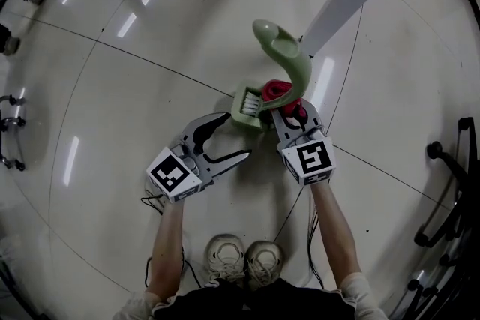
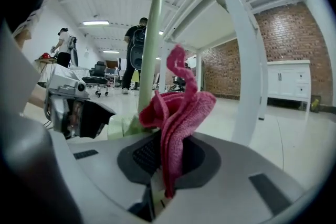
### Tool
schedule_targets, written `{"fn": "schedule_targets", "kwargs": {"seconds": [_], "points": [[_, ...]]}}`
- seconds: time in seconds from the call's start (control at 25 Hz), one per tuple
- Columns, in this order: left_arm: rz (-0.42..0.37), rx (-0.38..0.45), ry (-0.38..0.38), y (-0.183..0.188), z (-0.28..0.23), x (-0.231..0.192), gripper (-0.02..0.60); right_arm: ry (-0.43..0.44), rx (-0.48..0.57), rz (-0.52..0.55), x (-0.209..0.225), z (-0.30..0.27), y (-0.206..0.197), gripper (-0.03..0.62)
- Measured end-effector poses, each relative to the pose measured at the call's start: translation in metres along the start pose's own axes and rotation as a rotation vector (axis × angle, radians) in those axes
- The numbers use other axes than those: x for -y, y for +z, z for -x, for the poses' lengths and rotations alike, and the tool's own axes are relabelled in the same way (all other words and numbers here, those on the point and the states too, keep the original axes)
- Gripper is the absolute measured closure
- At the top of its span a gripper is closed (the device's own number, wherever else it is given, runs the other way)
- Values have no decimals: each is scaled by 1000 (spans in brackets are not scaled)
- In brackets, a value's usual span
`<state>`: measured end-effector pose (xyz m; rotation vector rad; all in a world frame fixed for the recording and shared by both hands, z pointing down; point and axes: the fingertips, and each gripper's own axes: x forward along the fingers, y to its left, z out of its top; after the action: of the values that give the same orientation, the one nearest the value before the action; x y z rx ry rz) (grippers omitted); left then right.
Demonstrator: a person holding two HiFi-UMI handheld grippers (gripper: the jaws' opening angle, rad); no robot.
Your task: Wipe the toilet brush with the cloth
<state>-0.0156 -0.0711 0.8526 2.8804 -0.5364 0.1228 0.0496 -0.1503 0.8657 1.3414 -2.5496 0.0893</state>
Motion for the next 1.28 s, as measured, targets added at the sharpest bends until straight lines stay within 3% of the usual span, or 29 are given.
{"fn": "schedule_targets", "kwargs": {"seconds": [0.12,0.24,0.36,0.48,0.64,0.88,1.08,1.2,1.28], "points": [[19,6,-30,-3,1,23,219,30,5,43,-5,-13,4,562],[37,87,41,13,4,21,219,24,15,42,-6,-16,8,562],[-16,110,103,31,6,9,219,-43,53,10,6,-8,18,562],[-53,67,69,33,-7,3,219,-120,113,-25,25,3,33,562],[-34,54,48,29,-20,2,219,-211,162,-82,53,22,41,562],[-17,56,50,29,-21,2,221,-253,134,-106,68,32,26,562],[-7,53,48,30,-21,1,221,-360,146,-187,93,47,16,562],[-2,50,52,30,-19,-1,221,-308,151,-264,88,46,10,562],[-6,53,56,30,-19,-1,221,-259,145,-239,73,42,12,562]]}}
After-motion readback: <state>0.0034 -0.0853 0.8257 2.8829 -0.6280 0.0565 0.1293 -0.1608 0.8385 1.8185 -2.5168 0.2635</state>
